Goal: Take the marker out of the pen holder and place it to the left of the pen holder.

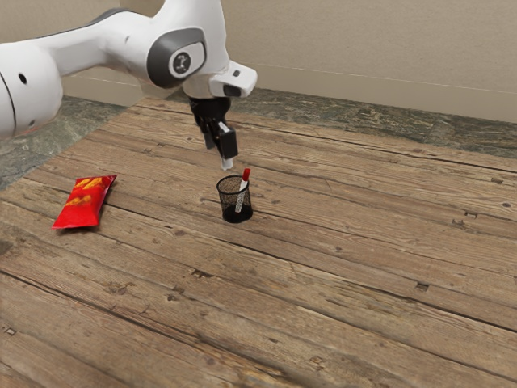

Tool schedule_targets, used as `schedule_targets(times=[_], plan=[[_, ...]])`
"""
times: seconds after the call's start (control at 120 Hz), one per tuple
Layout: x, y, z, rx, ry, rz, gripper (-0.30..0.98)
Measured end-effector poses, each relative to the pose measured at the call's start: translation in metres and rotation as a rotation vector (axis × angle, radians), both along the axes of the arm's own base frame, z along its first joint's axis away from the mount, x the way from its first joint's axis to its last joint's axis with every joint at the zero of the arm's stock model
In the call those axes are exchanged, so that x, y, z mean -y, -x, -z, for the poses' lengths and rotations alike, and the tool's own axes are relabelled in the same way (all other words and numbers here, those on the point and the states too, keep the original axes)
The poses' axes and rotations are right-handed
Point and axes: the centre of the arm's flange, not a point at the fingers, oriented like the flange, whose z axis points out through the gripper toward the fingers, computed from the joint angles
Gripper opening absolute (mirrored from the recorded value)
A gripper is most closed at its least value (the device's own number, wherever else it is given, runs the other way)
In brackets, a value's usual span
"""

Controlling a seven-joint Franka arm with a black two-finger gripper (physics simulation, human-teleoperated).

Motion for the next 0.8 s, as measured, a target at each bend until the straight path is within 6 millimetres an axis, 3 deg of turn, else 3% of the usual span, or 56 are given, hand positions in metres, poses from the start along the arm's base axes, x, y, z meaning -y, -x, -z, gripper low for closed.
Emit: schedule_targets(times=[0.1,0.167,0.25,0.358,0.408,0.6,0.8], plan=[[0.001,0.005,0.002,-0.024,-0.006,0.000,0.62],[-0.011,0.001,0.016,-0.052,-0.012,-0.021,0.64],[-0.030,-0.023,0.047,-0.082,-0.018,-0.059,0.65],[-0.040,-0.061,0.106,-0.125,-0.024,-0.084,0.67],[-0.044,-0.075,0.122,-0.125,-0.023,-0.095,0.67],[-0.068,-0.116,0.143,-0.065,-0.022,-0.139,0.57],[-0.072,-0.141,0.171,-0.009,-0.003,-0.146,0.51]])
